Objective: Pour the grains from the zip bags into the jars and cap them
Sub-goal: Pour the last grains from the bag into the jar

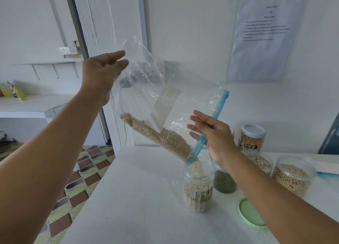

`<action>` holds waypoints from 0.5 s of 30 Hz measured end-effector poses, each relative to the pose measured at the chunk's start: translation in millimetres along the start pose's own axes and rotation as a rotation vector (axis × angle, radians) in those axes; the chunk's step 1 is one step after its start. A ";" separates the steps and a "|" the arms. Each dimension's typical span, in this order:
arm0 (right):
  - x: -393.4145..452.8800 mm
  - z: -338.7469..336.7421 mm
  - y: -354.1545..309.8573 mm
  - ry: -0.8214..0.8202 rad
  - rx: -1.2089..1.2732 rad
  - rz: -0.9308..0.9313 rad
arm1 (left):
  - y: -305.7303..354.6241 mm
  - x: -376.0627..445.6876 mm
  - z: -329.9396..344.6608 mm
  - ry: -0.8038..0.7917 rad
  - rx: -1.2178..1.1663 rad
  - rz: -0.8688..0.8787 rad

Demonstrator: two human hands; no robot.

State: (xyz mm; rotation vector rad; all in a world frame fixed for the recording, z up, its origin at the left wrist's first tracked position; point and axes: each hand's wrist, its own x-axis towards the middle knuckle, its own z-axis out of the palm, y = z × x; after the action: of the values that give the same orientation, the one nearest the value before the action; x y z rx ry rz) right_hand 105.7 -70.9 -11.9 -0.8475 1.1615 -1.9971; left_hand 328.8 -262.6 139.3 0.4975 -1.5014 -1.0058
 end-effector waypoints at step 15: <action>1.6 -2.0 1.3 0.000 -0.001 -0.008 | -0.1 3.5 3.5 -0.002 -0.017 0.012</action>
State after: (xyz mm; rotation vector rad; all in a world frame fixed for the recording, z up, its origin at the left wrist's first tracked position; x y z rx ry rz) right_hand 103.5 -71.7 -13.5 -0.8535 1.1607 -2.0034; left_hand 324.7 -264.3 141.5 0.4750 -1.4947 -1.0090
